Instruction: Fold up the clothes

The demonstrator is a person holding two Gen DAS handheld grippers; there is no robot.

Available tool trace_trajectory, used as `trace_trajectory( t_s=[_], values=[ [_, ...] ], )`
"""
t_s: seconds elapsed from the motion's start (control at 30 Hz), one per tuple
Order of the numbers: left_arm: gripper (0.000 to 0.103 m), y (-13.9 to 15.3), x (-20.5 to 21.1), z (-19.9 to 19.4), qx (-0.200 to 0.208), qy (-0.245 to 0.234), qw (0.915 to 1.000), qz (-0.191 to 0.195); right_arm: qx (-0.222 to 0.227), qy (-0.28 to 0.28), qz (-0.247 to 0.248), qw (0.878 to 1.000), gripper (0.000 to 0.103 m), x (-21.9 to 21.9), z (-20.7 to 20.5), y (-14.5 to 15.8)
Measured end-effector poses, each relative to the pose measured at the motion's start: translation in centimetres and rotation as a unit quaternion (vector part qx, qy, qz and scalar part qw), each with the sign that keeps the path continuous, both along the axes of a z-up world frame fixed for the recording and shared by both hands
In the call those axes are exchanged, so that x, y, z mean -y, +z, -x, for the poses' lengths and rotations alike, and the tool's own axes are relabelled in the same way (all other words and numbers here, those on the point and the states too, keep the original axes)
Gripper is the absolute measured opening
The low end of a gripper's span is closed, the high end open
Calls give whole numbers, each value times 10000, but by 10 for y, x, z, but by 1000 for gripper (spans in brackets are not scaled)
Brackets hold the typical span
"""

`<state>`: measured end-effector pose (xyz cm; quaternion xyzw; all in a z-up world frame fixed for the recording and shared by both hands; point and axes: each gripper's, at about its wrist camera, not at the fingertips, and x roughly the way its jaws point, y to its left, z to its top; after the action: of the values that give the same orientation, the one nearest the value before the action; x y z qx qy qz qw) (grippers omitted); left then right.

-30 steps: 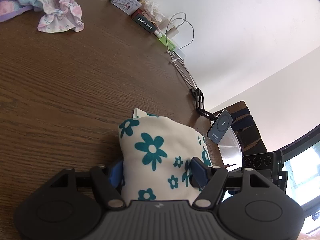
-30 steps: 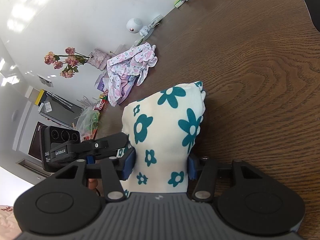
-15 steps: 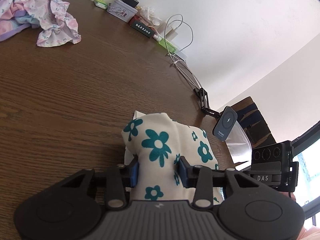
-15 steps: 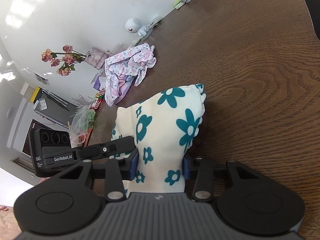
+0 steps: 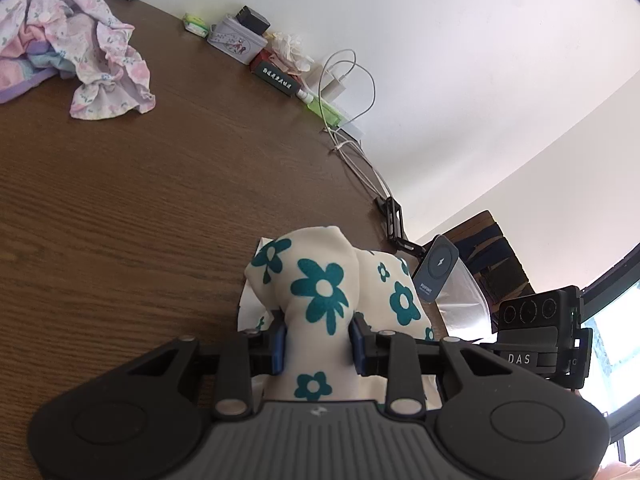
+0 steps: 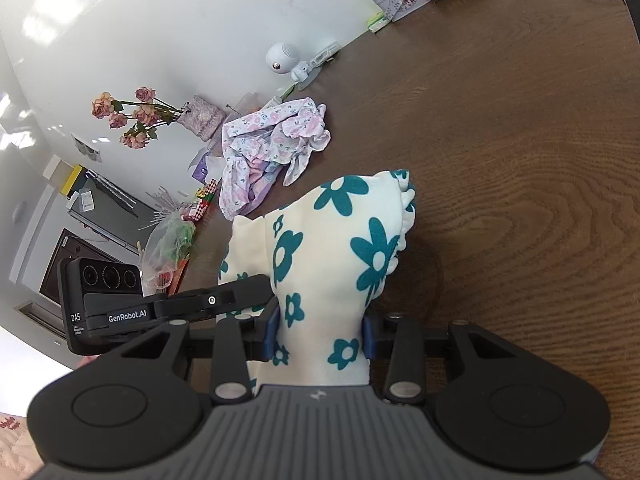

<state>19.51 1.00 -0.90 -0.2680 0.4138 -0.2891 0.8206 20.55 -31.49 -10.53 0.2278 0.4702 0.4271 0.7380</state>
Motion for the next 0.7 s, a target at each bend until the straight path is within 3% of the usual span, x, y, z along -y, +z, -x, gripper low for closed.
trace_trajectory(
  t_s=[0.3, 0.5, 0.7],
  values=[
    [29, 23, -19, -53, 216, 476, 9986, 113, 362, 191, 167, 9990, 37, -38, -60, 34],
    [29, 46, -31, -132, 364, 694, 9969, 107, 686, 187, 326, 9969, 37, -72, -126, 67],
    [29, 63, -39, -221, 479, 876, 9950, 13, 746, 15, 296, 9968, 37, -105, -209, 78]
  ],
)
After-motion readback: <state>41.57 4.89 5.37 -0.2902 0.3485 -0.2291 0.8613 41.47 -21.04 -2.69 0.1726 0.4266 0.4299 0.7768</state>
